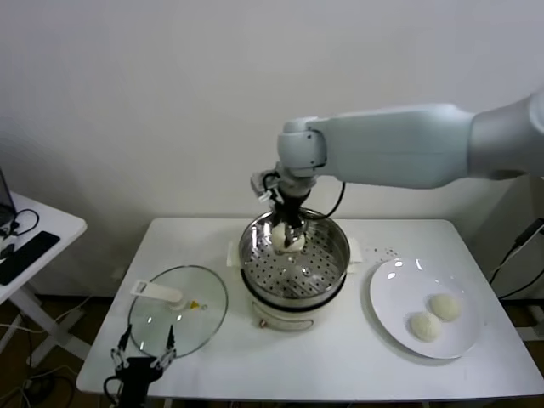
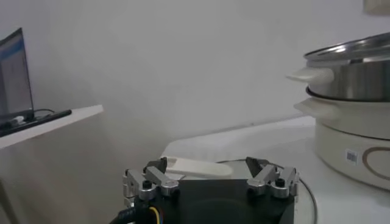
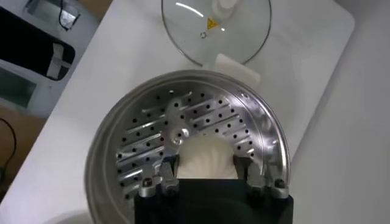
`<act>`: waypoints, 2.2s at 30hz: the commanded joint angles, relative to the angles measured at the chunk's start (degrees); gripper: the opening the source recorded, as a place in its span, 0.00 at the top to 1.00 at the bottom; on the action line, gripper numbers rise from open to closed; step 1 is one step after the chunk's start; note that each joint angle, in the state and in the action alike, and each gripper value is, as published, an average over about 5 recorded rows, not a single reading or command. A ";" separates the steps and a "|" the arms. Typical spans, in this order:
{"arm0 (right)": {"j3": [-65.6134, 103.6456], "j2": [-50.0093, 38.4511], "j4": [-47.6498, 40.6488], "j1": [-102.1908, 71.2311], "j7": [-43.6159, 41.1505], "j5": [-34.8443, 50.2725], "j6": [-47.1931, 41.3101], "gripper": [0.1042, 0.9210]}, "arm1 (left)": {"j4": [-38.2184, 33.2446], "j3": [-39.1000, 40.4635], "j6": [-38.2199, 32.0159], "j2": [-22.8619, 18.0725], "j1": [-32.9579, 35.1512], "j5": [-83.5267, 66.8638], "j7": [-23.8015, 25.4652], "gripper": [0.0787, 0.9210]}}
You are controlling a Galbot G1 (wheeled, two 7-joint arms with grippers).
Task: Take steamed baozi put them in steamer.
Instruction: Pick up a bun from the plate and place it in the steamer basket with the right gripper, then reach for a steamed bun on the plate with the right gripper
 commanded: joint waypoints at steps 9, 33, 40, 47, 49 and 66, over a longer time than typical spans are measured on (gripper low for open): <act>1.82 6.13 -8.93 -11.15 2.04 -6.27 -0.76 0.37 | 1.90 -0.36 -0.08 0.09 -0.97 0.00 0.07 0.12; 2.81 5.50 -6.83 -10.57 2.42 -5.50 -0.35 0.30 | 2.12 -0.45 -0.58 0.42 -0.83 0.53 -0.02 0.12; 0.72 -1.04 -0.24 -4.53 1.33 -4.57 1.80 0.14 | 1.52 -0.40 -0.68 0.42 -0.34 0.76 -0.09 0.12; -5.51 -16.77 12.43 4.67 -2.45 -4.92 4.46 0.12 | 1.02 -0.40 -0.70 0.47 0.14 1.01 -0.09 0.12; -8.18 -21.63 15.39 7.80 -3.49 -5.99 5.43 0.12 | 1.03 -0.45 -0.72 0.50 0.22 1.01 -0.10 0.12; -8.61 -48.57 16.38 -7.89 -1.78 -25.13 6.15 0.12 | 1.46 -0.35 -0.91 -0.05 0.72 1.56 -0.23 0.12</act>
